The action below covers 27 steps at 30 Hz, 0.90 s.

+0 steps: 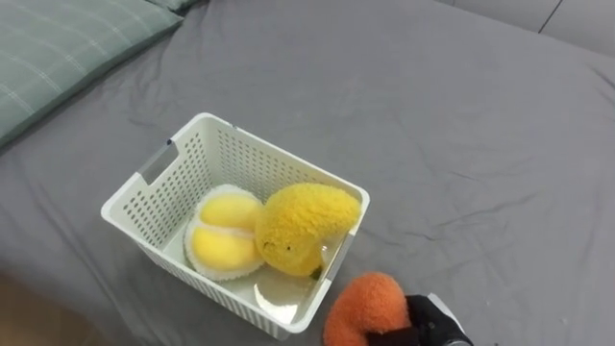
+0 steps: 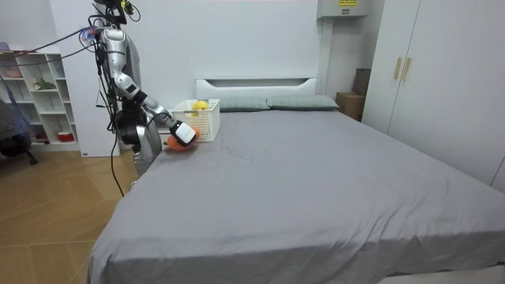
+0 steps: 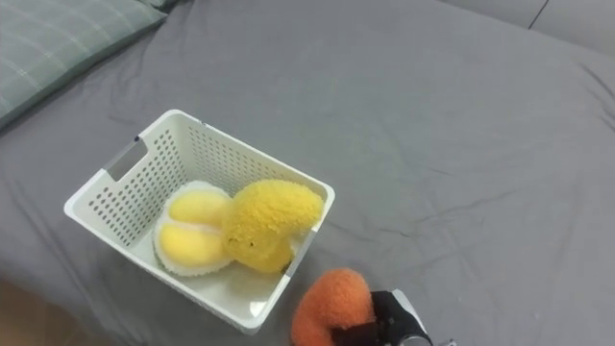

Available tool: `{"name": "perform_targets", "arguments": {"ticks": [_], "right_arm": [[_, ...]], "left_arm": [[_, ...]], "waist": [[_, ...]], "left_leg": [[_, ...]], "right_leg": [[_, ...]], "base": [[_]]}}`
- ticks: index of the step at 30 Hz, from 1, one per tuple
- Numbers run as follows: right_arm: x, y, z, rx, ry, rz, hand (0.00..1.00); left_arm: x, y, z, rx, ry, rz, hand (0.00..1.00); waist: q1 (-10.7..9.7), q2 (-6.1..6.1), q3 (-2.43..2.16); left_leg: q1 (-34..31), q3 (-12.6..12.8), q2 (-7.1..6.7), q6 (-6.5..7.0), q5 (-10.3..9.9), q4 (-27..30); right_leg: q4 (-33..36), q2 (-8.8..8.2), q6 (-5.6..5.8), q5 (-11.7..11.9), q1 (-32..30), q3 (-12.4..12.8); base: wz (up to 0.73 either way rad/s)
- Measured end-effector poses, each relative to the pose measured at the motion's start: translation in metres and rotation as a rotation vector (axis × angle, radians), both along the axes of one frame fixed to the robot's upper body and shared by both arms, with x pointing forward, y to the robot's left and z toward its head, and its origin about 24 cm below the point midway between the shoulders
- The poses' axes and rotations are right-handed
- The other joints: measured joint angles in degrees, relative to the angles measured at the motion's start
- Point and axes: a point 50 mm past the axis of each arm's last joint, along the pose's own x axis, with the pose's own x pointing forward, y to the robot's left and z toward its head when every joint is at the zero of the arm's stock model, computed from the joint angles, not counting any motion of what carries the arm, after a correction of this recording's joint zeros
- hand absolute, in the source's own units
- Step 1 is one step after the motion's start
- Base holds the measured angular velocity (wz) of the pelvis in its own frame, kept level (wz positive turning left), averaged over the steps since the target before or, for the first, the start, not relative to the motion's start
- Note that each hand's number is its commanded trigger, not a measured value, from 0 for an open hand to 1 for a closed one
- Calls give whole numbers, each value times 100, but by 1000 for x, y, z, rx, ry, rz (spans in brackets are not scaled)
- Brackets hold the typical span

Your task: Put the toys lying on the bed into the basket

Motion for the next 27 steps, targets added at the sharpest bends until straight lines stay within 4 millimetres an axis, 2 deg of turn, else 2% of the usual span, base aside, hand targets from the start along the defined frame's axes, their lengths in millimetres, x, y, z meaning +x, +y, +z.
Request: {"name": "perform_targets", "arguments": {"ticks": [4, 8, 14, 18, 22, 27], "right_arm": [[0, 0, 0, 5, 0, -3, 100], [1, -1, 1, 11, -10, -12, 100], [12, -9, 12, -3, -80, -57, 100], [32, -10, 36, -2, -219, -74, 100], [48, -17, 62, -14, -354, -110, 100], [63, -24, 95, -21, -510, -134, 100]], "left_arm": [[1, 0, 0, 0, -9, 17, 0], [5, 1, 2, 5, -30, 14, 0], [9, 3, 5, 16, -70, 15, 0], [11, 5, 5, 21, -72, 14, 0], [9, 6, 5, 23, -66, 15, 0], [4, 8, 5, 22, -57, 35, 0]], "waist": [[-4, 1, 1], [-4, -8, -3], [4, -1, -2], [-40, 23, 1], [-141, 30, -26], [-172, 31, -30]], "left_leg": [[29, 6, 0, 0, 0, -3], [80, 18, 0, 0, 0, -24], [156, 86, 9, 2, 3, -54], [185, 144, 17, 3, 4, -92], [199, 159, 18, 13, 15, -93], [207, 221, 20, 18, 17, -98]], "right_leg": [[-3, 0, 1, -1, 22, 13], [-3, 9, 1, -1, 53, 158], [-3, 10, 2, -2, 70, 246], [-6, 11, 3, -3, 46, 321], [-4, 5, 4, -3, 72, 309], [-2, -5, 10, -7, 73, 327]], "base": [[0], [-3], [-6], [-9], [0], [-4]]}}
